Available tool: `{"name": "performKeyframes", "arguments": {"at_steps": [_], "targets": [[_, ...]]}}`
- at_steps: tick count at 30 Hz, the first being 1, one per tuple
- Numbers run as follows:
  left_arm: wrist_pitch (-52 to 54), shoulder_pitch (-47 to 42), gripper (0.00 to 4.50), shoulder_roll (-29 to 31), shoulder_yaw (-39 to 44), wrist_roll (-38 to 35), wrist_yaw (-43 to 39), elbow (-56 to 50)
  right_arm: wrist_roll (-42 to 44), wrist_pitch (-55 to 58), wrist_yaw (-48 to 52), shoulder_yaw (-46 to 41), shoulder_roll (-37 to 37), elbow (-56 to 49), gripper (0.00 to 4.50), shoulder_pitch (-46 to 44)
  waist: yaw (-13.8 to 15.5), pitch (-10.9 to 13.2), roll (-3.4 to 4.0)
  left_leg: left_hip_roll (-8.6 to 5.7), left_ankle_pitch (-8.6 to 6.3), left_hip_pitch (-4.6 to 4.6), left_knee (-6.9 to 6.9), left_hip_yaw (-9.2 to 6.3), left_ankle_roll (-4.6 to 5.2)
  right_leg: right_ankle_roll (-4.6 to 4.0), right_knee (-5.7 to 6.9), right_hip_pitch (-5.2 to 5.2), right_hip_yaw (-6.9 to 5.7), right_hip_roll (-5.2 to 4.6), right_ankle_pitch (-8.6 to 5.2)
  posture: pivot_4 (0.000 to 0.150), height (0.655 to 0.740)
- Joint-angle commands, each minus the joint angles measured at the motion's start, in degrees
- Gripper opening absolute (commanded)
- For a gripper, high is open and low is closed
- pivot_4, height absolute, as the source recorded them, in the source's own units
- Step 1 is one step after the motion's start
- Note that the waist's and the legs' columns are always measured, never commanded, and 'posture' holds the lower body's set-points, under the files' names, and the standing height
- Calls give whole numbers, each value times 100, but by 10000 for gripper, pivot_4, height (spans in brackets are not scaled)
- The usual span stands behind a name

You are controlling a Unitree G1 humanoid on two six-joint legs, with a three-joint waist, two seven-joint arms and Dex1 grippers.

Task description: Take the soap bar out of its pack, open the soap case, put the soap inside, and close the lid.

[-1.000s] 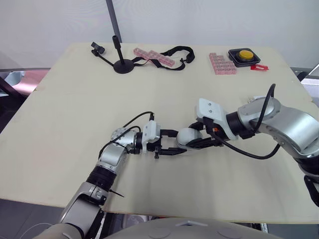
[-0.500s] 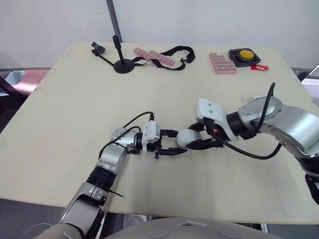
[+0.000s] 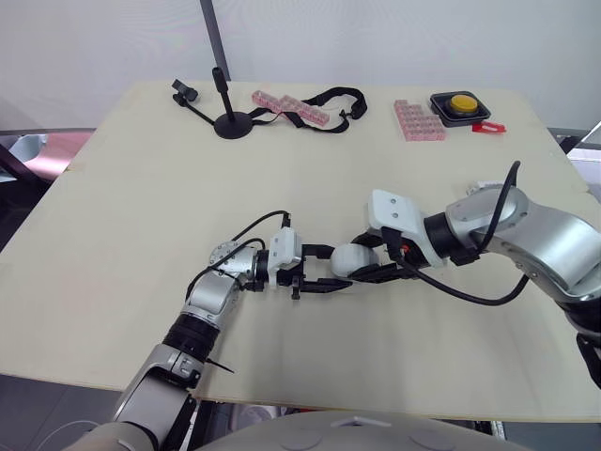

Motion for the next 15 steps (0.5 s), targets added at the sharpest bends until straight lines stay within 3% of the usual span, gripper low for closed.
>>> {"name": "performKeyframes", "arguments": {"at_steps": [1, 15], "targets": [[30, -8, 19035, 16, 25, 58, 123, -16, -36, 41, 36, 208, -127, -121, 19562, 151, 1, -1, -1, 0, 0, 0, 0, 0, 0, 0, 0, 0, 0, 0, 0, 1500, 7400], [62, -13, 19035, -8, 27, 48, 101, -24, 67, 191, 85, 39, -208, -64, 19562, -32, 1, -4, -3, 0, 0, 5, 1, 1, 0, 0, 1, 5, 2, -1, 0, 1500, 7400]]}}
